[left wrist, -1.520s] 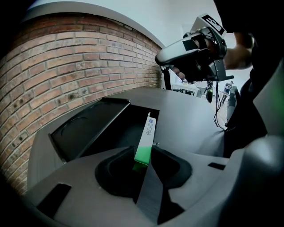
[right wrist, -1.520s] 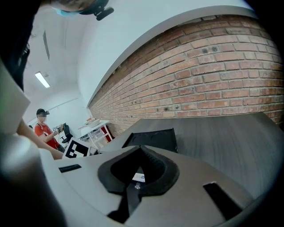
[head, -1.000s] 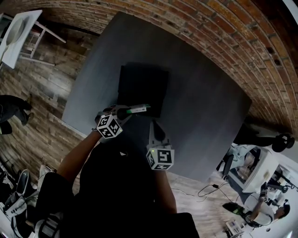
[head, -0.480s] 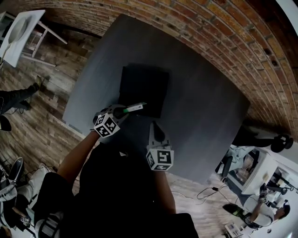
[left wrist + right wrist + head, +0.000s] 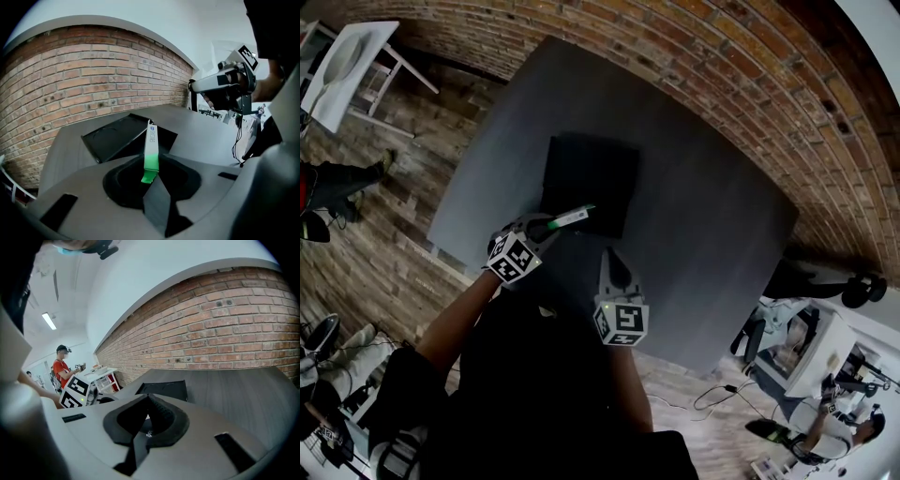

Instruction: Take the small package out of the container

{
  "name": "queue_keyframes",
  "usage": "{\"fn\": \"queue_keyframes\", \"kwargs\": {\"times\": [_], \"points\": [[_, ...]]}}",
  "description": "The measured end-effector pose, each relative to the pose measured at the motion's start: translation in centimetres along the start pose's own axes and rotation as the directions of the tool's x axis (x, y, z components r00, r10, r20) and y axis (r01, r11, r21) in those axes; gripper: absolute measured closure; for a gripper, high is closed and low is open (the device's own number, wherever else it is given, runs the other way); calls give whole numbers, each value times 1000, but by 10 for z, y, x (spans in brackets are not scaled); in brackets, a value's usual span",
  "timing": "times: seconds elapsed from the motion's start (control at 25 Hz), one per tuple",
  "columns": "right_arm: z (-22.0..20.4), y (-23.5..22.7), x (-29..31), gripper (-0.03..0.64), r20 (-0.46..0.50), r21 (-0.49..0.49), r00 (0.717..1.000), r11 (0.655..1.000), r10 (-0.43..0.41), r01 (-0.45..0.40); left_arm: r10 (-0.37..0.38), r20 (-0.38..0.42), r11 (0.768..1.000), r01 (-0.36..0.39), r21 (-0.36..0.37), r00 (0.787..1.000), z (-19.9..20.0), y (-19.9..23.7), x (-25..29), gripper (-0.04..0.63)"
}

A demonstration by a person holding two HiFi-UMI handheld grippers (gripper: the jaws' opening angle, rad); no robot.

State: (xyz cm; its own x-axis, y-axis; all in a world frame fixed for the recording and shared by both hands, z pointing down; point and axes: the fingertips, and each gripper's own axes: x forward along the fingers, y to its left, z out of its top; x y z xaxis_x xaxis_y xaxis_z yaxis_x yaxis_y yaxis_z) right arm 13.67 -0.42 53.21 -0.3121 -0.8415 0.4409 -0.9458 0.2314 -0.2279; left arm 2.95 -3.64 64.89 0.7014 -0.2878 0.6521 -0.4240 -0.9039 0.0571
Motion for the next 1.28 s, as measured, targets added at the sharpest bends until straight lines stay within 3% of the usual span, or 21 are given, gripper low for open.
{"fn": "queue_keyframes", "kwargs": {"times": [0.44,0.84,1.28], "points": [[-1,10,-28,592,24,-17,1000,1000,0,0,45,83,998,-41,-51,996,31,-32,-25,485],[4,6,-55,592,56,-27,998,1000,-15,16,101,181,994,-90,-70,978,79,-58,-49,485],[13,-15,-82,592,89,-43,995,998,-34,38,138,273,985,-103,-139,952,120,-84,-59,485]]}}
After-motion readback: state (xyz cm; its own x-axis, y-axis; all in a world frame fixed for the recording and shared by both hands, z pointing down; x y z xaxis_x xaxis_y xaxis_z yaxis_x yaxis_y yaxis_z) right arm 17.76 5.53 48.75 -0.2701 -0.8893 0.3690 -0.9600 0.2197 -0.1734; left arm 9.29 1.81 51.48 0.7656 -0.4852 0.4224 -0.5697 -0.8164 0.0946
